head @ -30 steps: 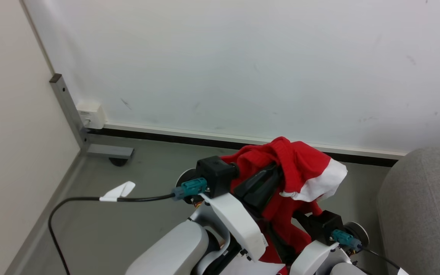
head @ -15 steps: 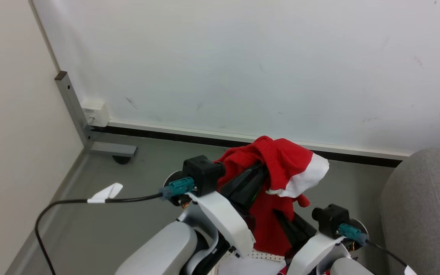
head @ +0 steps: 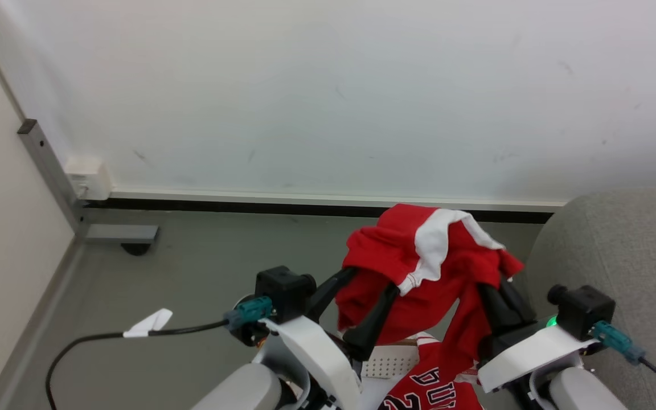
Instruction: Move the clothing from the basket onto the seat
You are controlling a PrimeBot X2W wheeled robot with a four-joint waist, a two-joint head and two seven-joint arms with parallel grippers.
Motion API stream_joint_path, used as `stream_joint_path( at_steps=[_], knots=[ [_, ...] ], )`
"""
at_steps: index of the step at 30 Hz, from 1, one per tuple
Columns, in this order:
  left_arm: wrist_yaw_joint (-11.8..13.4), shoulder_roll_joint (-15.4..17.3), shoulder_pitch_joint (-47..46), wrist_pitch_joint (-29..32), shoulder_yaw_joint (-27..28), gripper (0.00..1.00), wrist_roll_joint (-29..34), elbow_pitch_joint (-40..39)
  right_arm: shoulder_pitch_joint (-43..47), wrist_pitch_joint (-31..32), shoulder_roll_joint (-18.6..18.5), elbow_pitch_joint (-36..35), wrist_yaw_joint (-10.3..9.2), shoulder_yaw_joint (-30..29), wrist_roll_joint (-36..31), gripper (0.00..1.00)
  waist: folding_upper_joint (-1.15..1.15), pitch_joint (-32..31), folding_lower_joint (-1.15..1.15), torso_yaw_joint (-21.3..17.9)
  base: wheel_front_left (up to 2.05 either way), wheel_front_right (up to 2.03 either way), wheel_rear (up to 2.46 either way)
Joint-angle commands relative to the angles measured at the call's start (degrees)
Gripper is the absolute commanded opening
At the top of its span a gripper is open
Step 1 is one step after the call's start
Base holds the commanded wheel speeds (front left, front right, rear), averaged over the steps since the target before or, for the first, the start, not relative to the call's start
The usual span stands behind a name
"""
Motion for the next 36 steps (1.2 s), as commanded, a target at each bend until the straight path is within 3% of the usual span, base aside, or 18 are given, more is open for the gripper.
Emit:
stream_joint_path(
  at_steps=[1, 21, 27, 36],
  knots=[
    [-0.1, 0.2, 1.1, -0.4, -0.1, 1.0, -0.8, 0.3, 0.9, 0.0, -0.7, -0.9, -0.12, -1.1, -0.3, 0.0, 0.0, 0.4, 0.0, -1.8, 0.0, 0.0, 0.0],
    [0.2, 0.6, 2.6, -8.2, -1.4, 1.0, 4.0, 3.3, 7.0, 0.0, -5.6, -11.2, -0.12, -14.7, -3.4, 0.0, 0.0, 3.0, 0.0, -21.8, 0.0, 0.0, 0.0],
    [-0.5, 0.3, 2.3, -8.9, -1.8, 1.0, 4.4, 4.4, 8.9, 0.0, -5.5, -14.0, -0.11, -19.8, -3.8, 0.0, 0.0, 3.5, 0.0, -25.2, 0.0, 0.0, 0.0],
    [-0.6, 0.2, 1.8, -9.5, -2.6, 1.0, 6.0, 5.6, 10.7, 0.0, -5.2, -15.5, -0.12, -21.1, -4.2, 0.0, 0.0, 4.2, 0.0, -27.7, 0.0, 0.0, 0.0]
  ],
)
